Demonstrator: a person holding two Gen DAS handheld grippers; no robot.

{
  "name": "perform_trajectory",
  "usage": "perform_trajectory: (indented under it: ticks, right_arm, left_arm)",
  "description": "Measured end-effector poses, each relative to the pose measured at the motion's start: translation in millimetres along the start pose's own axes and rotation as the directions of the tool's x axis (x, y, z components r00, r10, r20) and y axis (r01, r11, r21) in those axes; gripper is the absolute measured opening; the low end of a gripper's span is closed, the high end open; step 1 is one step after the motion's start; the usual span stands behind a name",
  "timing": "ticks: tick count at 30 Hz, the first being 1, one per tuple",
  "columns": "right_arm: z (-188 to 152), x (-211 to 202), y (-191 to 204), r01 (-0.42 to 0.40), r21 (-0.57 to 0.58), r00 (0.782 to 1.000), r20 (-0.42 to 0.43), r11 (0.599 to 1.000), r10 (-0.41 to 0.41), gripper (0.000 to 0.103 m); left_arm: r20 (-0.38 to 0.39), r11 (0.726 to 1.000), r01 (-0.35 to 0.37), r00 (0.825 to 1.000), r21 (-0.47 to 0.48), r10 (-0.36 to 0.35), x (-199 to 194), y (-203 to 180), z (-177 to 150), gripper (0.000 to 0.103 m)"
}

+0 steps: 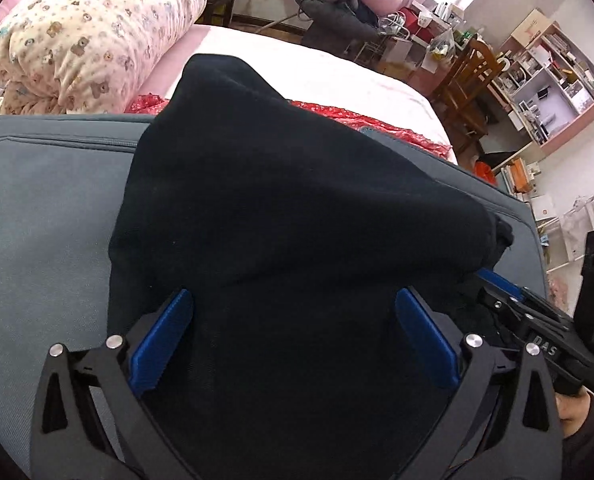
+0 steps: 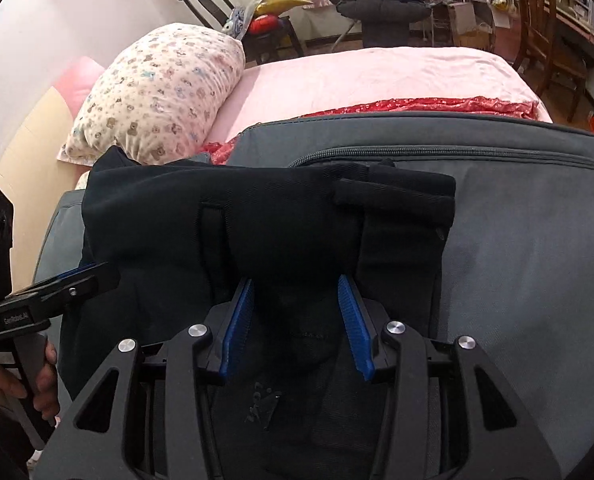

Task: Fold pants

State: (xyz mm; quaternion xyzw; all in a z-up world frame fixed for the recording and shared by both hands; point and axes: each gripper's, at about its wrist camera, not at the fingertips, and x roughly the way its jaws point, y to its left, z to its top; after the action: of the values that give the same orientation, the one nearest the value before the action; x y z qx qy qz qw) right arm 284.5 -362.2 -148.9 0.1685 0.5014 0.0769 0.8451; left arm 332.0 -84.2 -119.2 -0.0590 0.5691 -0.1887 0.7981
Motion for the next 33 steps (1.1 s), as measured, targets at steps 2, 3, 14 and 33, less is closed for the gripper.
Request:
perform_trajectory:
  ticks: [2,3,14,33]
  right_arm:
    - [-3.3,-11.2,-0.2,-0.005,0.002,1.0,0.025,1.0,0.005,0.047]
    - [-4.2,-19.0,-1.4,-0.01,0.012,0.999,0.044,1.0,0.009,0.047]
    - [-65.3,-56.6,24.0,0.004,-0.099,0.995,0.099,0.995,0.006,0.053]
    - [-72.1,-63.8,49.4,0.087,-0.101,0.989,0.127,0.991,-0.073,0.097]
  left_arm:
    - [0.023,1.0,-0.009,1.0,0.016,0.008,-8.4,-4.5,-2.5,0.101]
    - [0.039,1.0,-0.006,0.999,0.021,0.005,-15.9,-7.7,-4.3,0.101]
    - [0.122,0.999,-0.004,0.993,0.041,-0.001,-64.0,-12.2,-64.6,0.101]
    - [0.273,0.985,-0.155,0.953,0.077,0.128,-91.7,-20.3,-92.4,0.101]
